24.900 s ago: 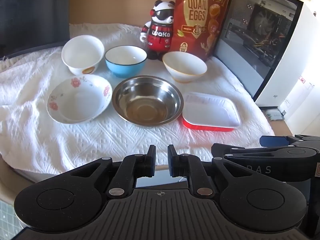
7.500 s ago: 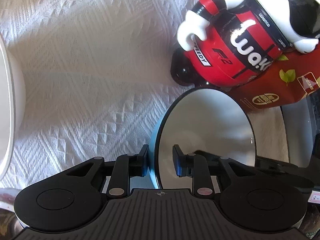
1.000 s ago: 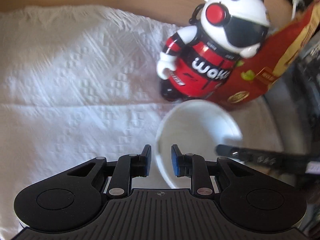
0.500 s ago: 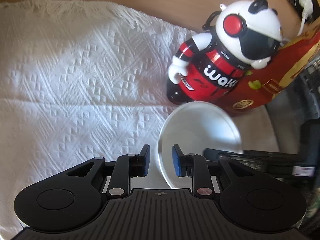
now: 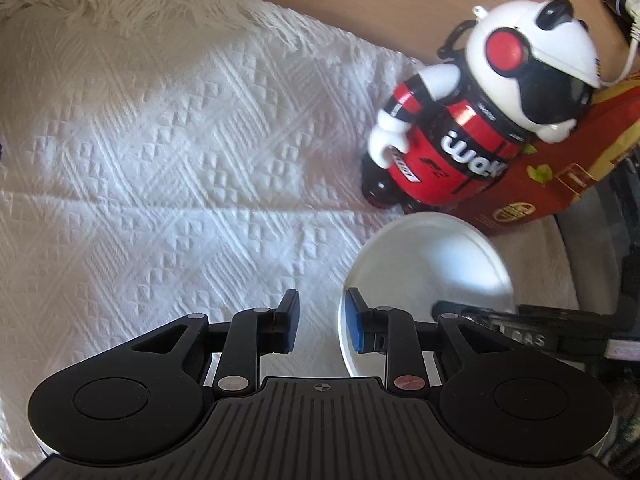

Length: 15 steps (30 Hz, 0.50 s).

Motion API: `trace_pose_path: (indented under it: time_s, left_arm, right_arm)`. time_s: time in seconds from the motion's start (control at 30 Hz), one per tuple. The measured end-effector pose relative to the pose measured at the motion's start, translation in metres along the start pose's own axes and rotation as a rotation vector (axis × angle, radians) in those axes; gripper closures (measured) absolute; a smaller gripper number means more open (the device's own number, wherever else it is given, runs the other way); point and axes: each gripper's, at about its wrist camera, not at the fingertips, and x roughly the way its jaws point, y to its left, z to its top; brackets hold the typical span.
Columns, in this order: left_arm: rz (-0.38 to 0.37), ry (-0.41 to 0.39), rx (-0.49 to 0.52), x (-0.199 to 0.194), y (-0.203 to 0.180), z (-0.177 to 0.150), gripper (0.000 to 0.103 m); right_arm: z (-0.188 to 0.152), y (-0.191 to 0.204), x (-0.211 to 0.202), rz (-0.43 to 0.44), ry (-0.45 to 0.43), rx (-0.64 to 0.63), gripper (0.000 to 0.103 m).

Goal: Organize plates and bowls
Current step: 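Lift the white plastic bowl with both grippers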

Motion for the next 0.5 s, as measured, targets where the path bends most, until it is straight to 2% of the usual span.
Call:
trace_pose_path:
  time_s: [0.17,0.3,0.5]
  left_arm:
    - [-0.098,0.031,-0.006,-0.002,-0.005,0.0,0.074]
    - [-0.028,0.048,0.028,0.015,-0.014,0.0,0.074]
    - [-0.024,0.095,0.048,0.039,-0.022,0.002,0.074]
  right_arm:
    - [-0.003,-0.001,-0.005,0.023,-0.008,-0.001,0.059]
    - [-0.005,-0.001,-0.011,0.034,-0.014,-0.024,0.059]
    - [-0.006,-0.009,-0.004,0.038,0.007,0.007,0.058]
